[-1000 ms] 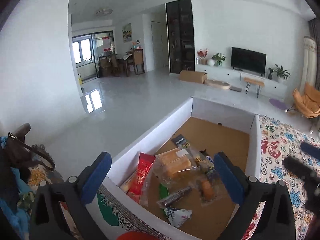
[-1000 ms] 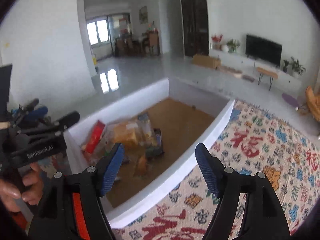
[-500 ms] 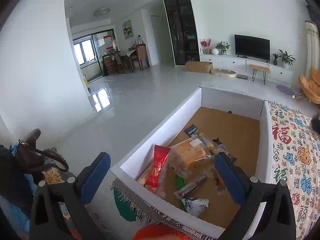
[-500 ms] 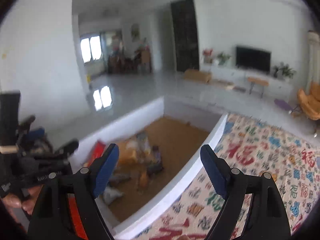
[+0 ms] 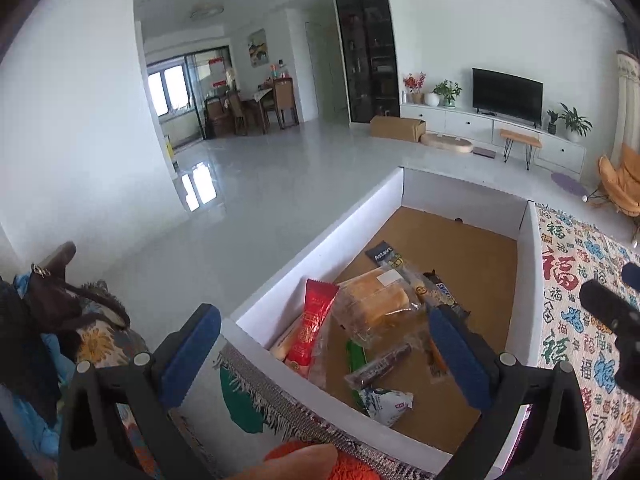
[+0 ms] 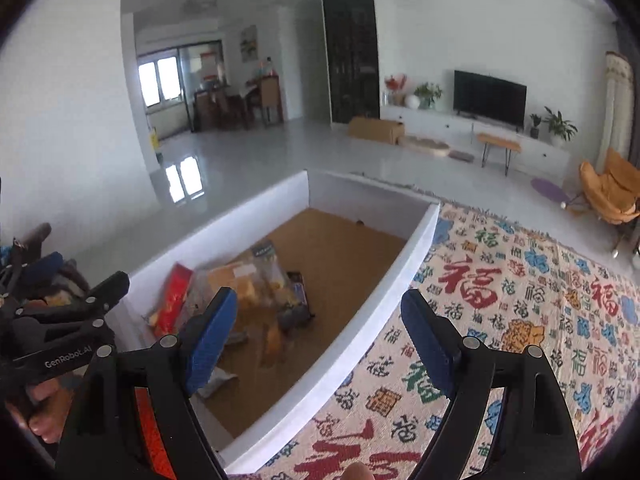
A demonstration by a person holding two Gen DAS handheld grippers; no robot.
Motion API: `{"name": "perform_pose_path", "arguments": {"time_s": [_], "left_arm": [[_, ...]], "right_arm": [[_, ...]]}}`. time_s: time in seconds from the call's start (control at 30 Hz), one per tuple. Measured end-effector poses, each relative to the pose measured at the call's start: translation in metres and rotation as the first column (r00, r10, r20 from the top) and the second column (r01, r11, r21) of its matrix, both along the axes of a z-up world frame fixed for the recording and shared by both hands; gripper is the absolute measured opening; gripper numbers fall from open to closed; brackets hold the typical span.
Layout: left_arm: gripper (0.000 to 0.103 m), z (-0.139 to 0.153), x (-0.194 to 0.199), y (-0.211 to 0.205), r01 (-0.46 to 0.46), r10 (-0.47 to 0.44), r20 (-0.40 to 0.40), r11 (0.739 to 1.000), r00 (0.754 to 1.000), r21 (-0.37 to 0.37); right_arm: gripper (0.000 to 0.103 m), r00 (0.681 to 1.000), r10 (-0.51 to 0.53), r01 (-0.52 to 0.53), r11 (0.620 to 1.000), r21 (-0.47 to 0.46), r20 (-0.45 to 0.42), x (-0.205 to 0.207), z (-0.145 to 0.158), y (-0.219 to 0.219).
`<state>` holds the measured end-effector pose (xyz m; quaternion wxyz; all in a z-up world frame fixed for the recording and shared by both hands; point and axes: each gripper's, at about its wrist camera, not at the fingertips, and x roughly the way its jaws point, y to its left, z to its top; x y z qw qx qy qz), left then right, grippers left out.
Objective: Organize snacks
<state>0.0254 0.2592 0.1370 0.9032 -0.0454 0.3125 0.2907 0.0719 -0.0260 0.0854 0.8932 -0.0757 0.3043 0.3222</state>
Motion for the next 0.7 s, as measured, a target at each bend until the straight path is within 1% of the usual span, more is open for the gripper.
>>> {"name": "perform_pose_path", "arguments": {"time_s": [0.13, 0.33, 0.53, 0.7], "left_arm": [[0.103, -0.004, 0.001, 0.004, 0.001, -0.002, -0.017, 0.999, 1.0, -0.039], [0.103, -0.01, 0.002, 0.006, 0.009, -0.011, -0.033, 0.999, 0.999, -0.048], [0.103, -0.014, 0.003, 0.01, 0.013, -0.016, -0.046, 0.999, 0.999, -0.05], [0.103, -0.019, 0.003, 0.014, 0.015, -0.018, -0.058, 0.998, 0.998, -0.054]], "right_arm": [[0.086, 1.0, 0.009, -0.01, 0.999, -0.037, -0.026, 0.003, -0.004, 0.007], [0.086, 0.995, 0.036, -0.042, 0.996, -0.078, -0.088, 0.0, -0.011, 0.022], [0.086, 0.995, 0.042, -0.053, 0.991, -0.122, -0.09, -0.002, -0.017, 0.032], [0.086, 0.994, 0.037, -0.05, 0.989, -0.139, -0.1, 0.0, -0.02, 0.039]]}}
